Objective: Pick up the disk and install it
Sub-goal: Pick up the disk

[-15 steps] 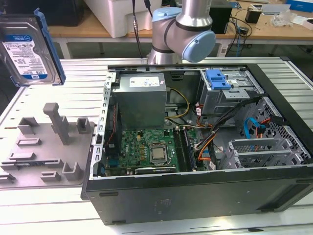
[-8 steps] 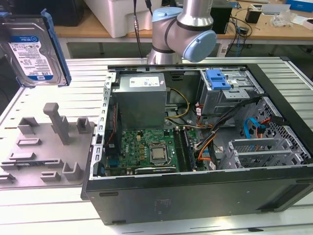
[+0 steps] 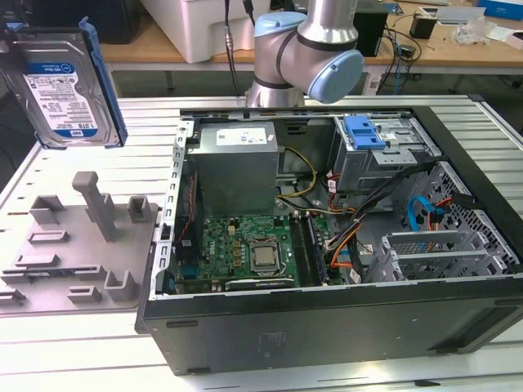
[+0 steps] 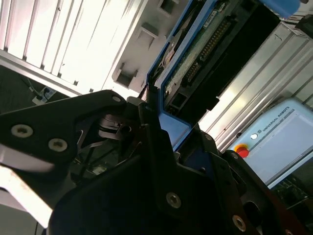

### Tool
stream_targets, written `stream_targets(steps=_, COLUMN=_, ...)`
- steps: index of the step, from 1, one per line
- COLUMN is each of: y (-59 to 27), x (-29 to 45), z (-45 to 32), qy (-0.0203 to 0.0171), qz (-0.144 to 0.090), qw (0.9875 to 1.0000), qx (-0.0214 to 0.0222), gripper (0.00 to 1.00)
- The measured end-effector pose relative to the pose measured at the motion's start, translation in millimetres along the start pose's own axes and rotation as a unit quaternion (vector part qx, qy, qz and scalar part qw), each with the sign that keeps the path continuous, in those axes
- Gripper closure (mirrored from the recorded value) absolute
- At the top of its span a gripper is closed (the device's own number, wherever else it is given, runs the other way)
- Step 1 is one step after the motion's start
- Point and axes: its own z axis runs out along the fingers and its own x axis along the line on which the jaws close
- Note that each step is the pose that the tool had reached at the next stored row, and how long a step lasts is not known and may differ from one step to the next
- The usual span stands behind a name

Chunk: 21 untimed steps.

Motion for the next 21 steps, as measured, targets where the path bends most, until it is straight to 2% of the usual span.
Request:
stream_targets(steps=18, y=-32.9, x=8.5, z=-3.7, qy=0.0, qz=0.0, qw=1.0, qx=0.0, gripper=0.63)
stream_targets(steps=21, y=-46.0, x=10.8, z=-4.8, qy=0.0, qz=0.0, qw=1.0, qx=0.0, gripper=0.63)
